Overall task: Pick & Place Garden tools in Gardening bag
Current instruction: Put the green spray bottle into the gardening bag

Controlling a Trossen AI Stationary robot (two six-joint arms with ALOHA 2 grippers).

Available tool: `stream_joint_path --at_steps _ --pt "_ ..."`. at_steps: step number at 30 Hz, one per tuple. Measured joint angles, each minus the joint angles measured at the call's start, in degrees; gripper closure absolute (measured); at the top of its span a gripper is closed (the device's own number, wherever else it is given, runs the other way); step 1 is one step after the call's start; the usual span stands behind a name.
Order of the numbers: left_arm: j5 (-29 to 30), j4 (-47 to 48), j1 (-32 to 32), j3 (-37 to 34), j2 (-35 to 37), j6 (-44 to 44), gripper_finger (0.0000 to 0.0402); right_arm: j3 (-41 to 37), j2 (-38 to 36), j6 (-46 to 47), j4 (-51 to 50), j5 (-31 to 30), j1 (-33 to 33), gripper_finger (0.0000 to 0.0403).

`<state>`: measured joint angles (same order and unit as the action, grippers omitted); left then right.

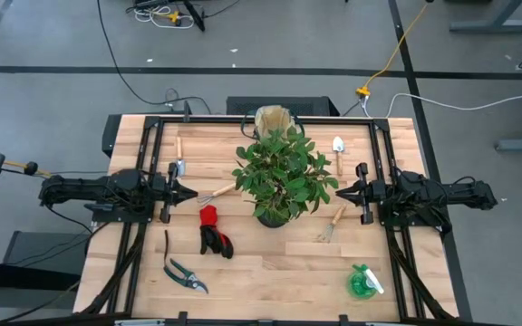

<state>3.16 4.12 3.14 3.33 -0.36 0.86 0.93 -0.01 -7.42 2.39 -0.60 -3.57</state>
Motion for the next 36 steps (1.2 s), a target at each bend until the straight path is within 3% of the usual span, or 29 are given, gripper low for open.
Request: stream_joint_path --at_steps 15,24,36 --pt "-0.02 0.02 0.0 0.0 0.02 0.02 0.0378 1.15 0.0 4.4 5.06 0.01 -0.02 0.0378" --pt "0.0 0.0 -0.02 0.0 0.0 0.01 0.0379 8.35 1.93 3.94 1.42 -0.02 -0.02 0.0378" --pt "0.0 0.0 0.0 -0.02 0.0 0.0 0.0378 21.46 10.87 8.5 -0.97 -3.19 -0.02 0.0378"
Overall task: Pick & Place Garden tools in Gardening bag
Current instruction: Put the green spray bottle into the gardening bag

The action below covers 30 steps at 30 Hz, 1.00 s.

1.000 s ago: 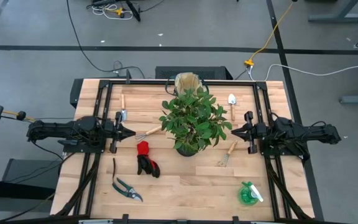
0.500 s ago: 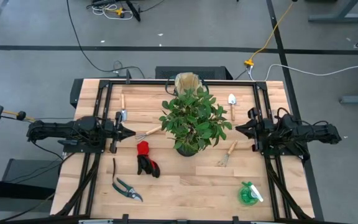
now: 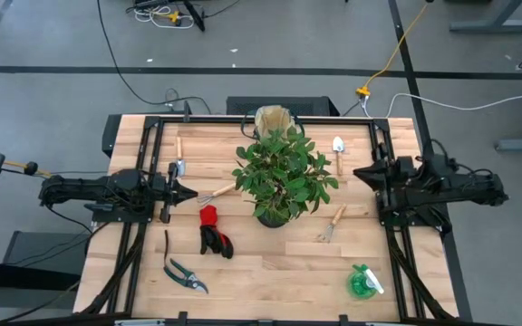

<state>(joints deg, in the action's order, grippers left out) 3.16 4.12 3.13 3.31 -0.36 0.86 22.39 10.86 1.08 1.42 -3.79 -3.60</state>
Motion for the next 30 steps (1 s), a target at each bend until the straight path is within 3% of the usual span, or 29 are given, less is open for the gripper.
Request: stream_joint_path --at_steps 10,16,30 --pt "0.0 0.01 -0.01 0.02 0.0 0.0 0.0378 17.29 8.7 0.0 -11.96 0.35 0.0 0.0378" --pt "0.0 0.02 0.0 0.0 0.0 0.02 0.0378 24.92 12.78 -0.02 -13.18 0.35 0.0 0.0378" --pt "0.0 0.02 0.0 0.02 0.0 0.02 0.0378 28.55 18.49 1.51 -13.06 1.99 0.02 0.0378"
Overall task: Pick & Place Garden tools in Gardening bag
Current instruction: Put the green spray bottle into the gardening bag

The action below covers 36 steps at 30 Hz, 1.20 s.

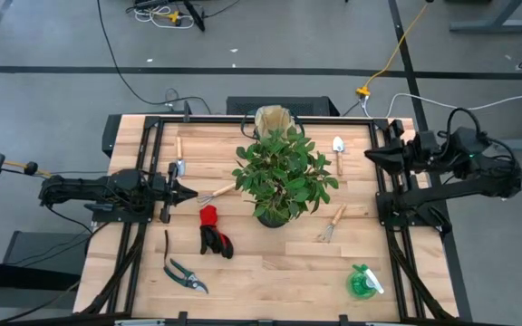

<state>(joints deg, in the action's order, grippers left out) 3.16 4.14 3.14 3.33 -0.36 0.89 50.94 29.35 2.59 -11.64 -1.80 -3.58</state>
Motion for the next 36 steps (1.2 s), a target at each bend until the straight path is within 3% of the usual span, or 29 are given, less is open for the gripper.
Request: stream_joint_path --at_steps 6,26,31,36 --pt "0.0 -0.02 -0.02 0.0 0.0 -0.02 0.0378 0.0 2.76 -0.03 -0.01 4.36 -0.02 0.0378" --pt "0.0 -0.02 -0.01 -0.02 0.02 -0.02 0.0378 0.0 4.67 2.35 -0.54 4.2 -0.47 0.0378" --pt "0.0 -0.01 -0.02 -0.02 0.02 -0.02 0.0378 0.0 4.65 -0.5 -4.82 3.22 -5.02 0.0378" --pt "0.0 0.01 0.0 0.0 0.01 -0.01 0.0378 0.0 4.67 -2.36 -10.72 -3.13 -12.02 0.0378"
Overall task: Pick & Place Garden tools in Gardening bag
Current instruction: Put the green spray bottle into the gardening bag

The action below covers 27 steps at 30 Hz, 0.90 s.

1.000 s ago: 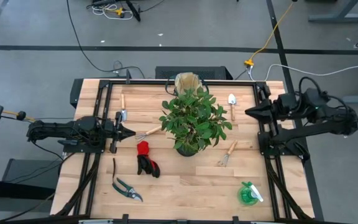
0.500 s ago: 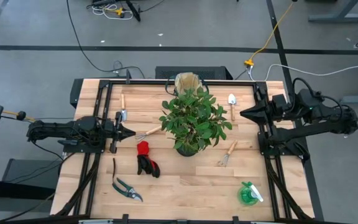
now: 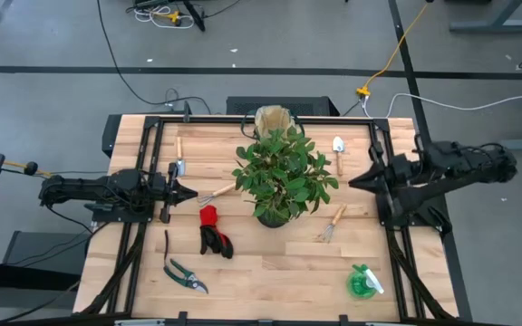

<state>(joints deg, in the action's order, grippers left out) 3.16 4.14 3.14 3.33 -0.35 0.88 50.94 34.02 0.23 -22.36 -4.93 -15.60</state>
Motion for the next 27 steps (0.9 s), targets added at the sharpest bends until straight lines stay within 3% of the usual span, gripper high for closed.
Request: stream_joint_path --at_steps 4,15,27 --pt "0.0 -0.02 0.0 0.0 -0.01 -0.01 0.0378 0.0 0.0 -0.9 -4.72 -2.98 -5.0 0.0378" --pt "0.0 -0.02 0.0 0.0 0.0 0.01 0.0378 0.0 1.62 -0.72 -12.8 -3.1 -15.43 0.0378" --pt "0.0 0.0 -0.01 0.0 0.0 0.0 0.0378 0.0 3.38 -0.72 -14.26 -3.21 -21.78 0.0378"
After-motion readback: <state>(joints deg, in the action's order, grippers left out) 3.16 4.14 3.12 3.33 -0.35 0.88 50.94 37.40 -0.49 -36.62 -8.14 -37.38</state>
